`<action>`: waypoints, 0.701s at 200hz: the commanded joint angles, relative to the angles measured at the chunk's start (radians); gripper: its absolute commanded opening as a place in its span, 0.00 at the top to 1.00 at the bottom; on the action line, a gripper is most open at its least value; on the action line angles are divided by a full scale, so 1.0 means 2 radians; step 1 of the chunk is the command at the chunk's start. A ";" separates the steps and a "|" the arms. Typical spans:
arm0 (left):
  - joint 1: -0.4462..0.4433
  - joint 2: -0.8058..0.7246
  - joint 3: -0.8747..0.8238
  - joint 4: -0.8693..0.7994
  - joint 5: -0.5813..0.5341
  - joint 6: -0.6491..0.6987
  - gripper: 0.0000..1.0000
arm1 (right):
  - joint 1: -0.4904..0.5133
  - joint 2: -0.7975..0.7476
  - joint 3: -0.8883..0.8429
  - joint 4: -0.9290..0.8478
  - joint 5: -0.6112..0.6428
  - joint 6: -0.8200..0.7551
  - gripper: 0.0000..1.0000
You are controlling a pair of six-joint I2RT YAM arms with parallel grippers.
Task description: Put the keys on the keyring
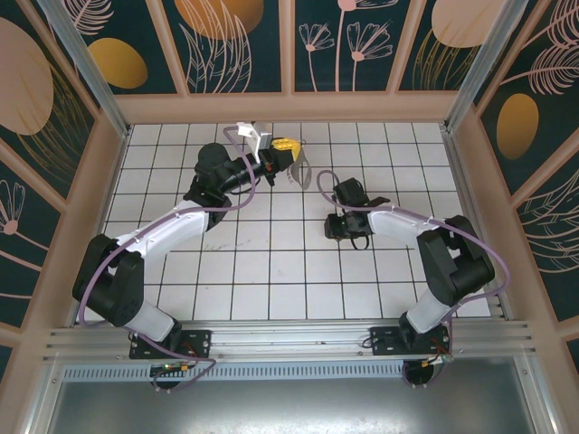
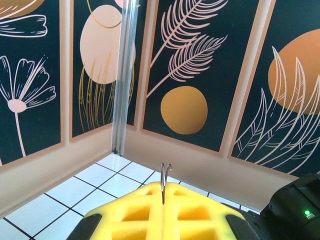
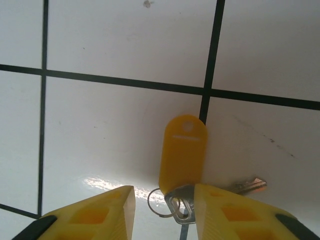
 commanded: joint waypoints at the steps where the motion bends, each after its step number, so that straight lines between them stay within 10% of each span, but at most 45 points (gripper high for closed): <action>1: 0.001 -0.014 0.005 0.030 0.008 -0.004 1.00 | 0.010 0.012 0.012 -0.019 0.037 -0.014 0.66; 140: 0.003 -0.013 0.007 0.032 0.007 -0.004 1.00 | 0.029 0.001 0.032 -0.043 0.052 0.024 0.62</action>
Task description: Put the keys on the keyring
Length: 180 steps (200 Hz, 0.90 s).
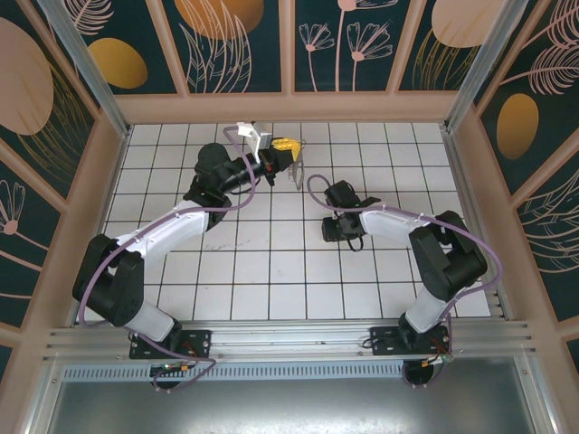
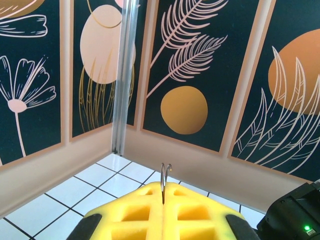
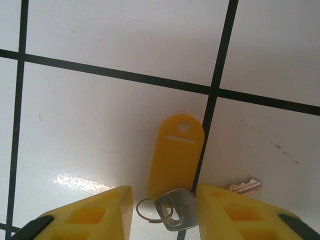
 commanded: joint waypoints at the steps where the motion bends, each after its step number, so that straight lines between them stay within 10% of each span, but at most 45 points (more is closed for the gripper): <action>1: 0.003 -0.013 0.007 0.032 0.007 -0.003 1.00 | 0.005 -0.023 0.016 -0.029 0.010 0.041 0.62; 108: 0.007 -0.016 -0.001 0.039 0.010 -0.005 1.00 | 0.018 -0.019 0.042 -0.069 0.018 0.129 0.67; 180: 0.009 -0.016 0.001 0.035 0.017 -0.006 1.00 | 0.021 -0.028 0.017 -0.027 0.005 0.013 0.62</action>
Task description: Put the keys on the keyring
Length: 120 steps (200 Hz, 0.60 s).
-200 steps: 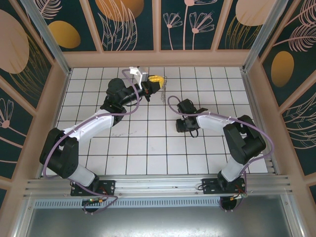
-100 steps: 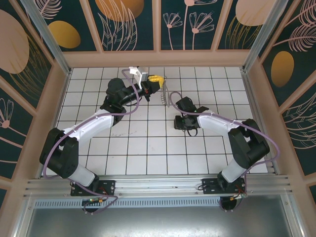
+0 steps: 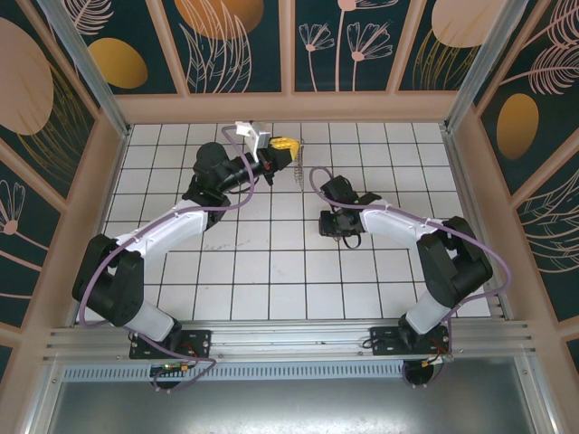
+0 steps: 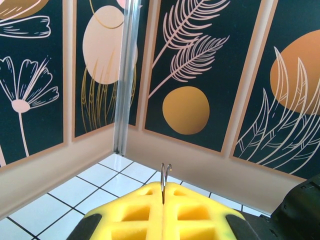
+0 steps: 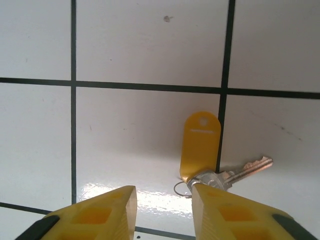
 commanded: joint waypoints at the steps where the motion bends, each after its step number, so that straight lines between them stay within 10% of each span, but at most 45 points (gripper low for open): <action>1: 0.004 -0.016 0.001 0.035 0.013 -0.006 1.00 | 0.003 -0.003 -0.008 0.002 0.001 -0.058 0.62; 120: 0.009 -0.015 0.004 0.035 0.016 -0.006 1.00 | 0.003 0.053 0.004 -0.018 0.019 -0.103 0.71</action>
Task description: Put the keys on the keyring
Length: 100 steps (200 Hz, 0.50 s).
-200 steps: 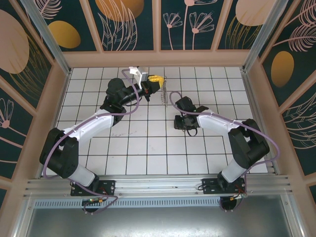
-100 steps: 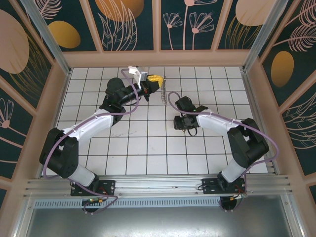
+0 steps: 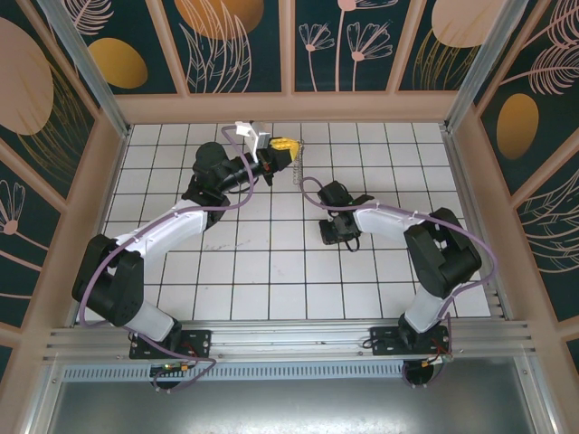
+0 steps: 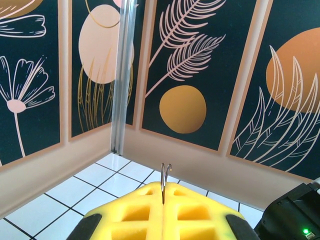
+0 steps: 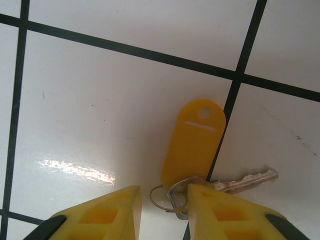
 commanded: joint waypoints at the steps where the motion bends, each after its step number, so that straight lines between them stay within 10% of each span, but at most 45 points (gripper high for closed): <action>1: 0.005 -0.015 0.004 0.035 0.007 -0.006 1.00 | 0.003 0.010 0.004 -0.009 0.011 -0.012 0.71; 100: 0.005 -0.008 0.005 0.044 0.012 -0.015 1.00 | -0.004 0.012 0.009 -0.005 0.017 -0.009 1.00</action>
